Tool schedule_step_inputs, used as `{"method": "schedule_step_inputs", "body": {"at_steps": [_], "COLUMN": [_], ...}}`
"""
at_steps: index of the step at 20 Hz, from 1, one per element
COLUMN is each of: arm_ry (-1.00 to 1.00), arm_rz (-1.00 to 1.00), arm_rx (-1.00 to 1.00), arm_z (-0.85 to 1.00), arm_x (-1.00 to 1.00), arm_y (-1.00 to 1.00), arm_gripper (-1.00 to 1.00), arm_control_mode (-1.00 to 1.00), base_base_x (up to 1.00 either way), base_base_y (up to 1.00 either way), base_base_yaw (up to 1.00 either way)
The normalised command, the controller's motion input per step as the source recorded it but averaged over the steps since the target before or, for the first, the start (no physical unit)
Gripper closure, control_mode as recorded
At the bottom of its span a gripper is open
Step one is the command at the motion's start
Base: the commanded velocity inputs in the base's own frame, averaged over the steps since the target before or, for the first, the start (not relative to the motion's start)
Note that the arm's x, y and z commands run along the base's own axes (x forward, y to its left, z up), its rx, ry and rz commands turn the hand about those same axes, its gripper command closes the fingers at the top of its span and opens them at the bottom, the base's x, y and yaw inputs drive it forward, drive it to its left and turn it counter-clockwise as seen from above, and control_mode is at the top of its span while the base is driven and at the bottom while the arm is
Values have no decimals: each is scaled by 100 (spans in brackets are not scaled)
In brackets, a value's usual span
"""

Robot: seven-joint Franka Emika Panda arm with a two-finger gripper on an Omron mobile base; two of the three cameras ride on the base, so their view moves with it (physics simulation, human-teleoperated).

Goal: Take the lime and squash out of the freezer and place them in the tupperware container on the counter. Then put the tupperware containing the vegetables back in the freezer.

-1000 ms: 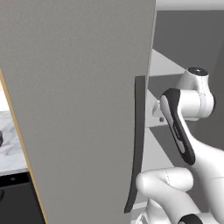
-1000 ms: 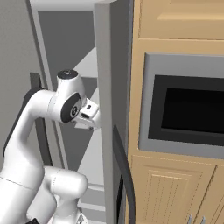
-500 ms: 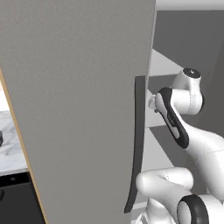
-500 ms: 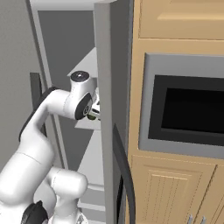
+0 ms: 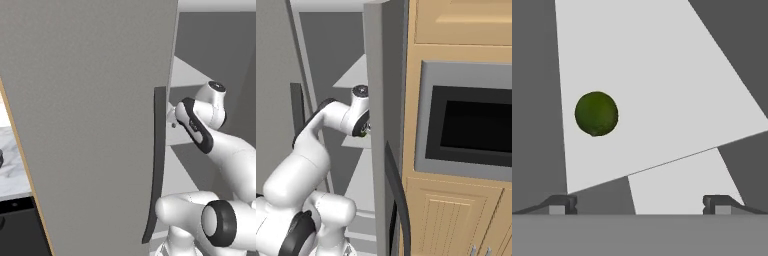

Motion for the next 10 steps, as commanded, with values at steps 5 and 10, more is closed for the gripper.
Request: {"method": "schedule_step_inputs", "body": {"at_steps": [5,10], "arm_ry": [0,0], "arm_rz": [0,0], "arm_rx": [12,4], "arm_z": [-31,-18], "arm_x": [12,22], "arm_y": [4,17], "arm_gripper": [-100,-100], "arm_control_mode": [-100,-100], "base_base_x": [0,0], "base_base_y": [0,0], "base_base_yaw": [0,0]}}
